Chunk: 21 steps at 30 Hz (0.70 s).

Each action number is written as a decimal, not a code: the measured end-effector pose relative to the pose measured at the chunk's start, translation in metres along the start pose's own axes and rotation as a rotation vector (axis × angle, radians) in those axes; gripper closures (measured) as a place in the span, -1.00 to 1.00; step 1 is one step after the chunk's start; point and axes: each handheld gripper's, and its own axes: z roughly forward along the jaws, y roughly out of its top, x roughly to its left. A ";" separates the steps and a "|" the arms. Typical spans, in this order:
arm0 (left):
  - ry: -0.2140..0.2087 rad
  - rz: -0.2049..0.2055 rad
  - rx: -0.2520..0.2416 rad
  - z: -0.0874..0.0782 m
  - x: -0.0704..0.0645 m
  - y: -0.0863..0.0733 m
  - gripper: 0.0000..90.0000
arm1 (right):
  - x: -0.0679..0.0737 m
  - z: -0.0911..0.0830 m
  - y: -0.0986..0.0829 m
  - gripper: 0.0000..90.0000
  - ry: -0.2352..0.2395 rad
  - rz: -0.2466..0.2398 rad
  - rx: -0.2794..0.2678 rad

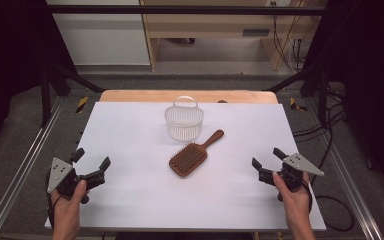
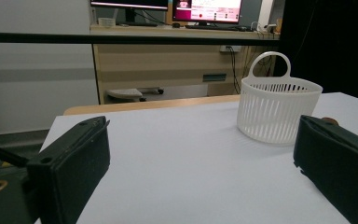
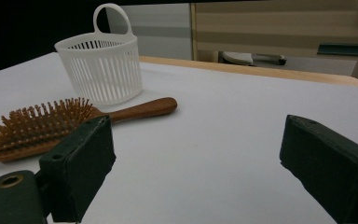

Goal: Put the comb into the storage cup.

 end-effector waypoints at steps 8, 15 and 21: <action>-0.011 0.010 0.001 0.001 -0.002 0.000 -0.92 | 0.000 -0.002 0.002 -0.83 -0.029 0.010 0.002; -0.016 0.022 0.013 0.002 -0.006 -0.002 -0.92 | 0.006 0.002 0.004 -0.82 -0.046 0.002 0.022; -0.018 0.026 0.019 0.002 -0.007 -0.003 -0.92 | 0.011 0.005 0.017 -0.71 -0.066 -0.030 0.051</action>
